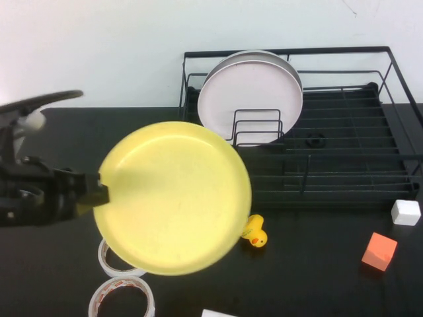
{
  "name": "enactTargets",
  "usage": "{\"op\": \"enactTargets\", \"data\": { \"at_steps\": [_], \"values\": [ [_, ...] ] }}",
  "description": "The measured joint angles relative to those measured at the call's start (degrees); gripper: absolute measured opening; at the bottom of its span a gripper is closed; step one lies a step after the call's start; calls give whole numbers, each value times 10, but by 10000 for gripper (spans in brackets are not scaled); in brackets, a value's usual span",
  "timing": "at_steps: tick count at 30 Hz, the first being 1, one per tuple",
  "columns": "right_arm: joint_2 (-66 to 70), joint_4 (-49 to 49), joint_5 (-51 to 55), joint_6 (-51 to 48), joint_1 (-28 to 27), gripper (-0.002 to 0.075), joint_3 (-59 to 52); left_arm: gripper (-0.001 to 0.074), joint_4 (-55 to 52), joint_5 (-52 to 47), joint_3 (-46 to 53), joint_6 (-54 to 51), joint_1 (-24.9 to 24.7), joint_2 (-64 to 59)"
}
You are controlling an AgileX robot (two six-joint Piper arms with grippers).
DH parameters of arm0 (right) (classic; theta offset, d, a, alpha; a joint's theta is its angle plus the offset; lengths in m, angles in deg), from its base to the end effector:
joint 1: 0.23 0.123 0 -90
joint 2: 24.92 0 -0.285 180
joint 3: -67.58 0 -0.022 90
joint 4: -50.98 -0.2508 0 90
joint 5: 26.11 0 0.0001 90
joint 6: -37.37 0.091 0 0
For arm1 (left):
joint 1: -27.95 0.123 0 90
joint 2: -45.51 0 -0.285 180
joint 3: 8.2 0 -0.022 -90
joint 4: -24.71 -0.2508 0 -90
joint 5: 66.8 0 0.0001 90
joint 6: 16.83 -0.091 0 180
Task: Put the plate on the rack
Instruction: Hand over the plate
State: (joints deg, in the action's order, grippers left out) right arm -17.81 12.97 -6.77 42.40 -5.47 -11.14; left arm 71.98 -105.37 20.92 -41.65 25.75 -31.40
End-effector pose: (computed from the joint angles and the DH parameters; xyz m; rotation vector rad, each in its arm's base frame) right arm 0.0545 0.0137 0.1809 0.5739 1.7145 0.6355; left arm 0.2385 -0.0509 0.2958 -0.0327 2.3458 -0.7093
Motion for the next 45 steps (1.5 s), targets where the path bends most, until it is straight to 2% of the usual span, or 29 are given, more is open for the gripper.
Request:
{"op": "enactTargets", "data": {
  "at_steps": [2,4,7,13,15,17,19,22,24,27,31,33,37,45],
  "values": [
    [0,-79,-2,2,0,-2,0,4,1,-4,0,-4,-21,1],
    [0,-112,-8,-4,0,-2,0,4,1,-8,0,-7,-51,1],
    [0,-132,-18,-19,0,-2,0,4,2,-9,0,-8,-98,1],
    [0,-167,-7,-42,0,-2,0,4,8,5,0,11,-151,1],
    [0,-219,4,-108,0,-2,0,4,12,10,0,12,-164,1],
    [0,-293,36,-229,0,-2,15,4,17,18,0,11,-176,1],
    [11,-356,66,-308,0,-2,39,4,27,27,0,9,-189,-3],
    [69,-409,106,-377,0,3,81,4,39,31,0,1,-203,-16],
    [116,-418,138,-416,0,36,111,4,40,27,0,-3,-209,-24],
    [196,-419,195,-480,0,168,157,4,46,13,0,-12,-213,-31],
    [315,-419,251,-546,0,457,220,4,60,1,0,-40,-214,-32],
    [368,-419,277,-583,0,542,250,4,63,1,0,-49,-214,-32],
    [477,-418,337,-634,0,599,296,4,69,1,0,-54,-214,-32],
    [645,-394,395,-670,0,603,359,4,75,1,0,-68,-214,-32]
  ]
}}
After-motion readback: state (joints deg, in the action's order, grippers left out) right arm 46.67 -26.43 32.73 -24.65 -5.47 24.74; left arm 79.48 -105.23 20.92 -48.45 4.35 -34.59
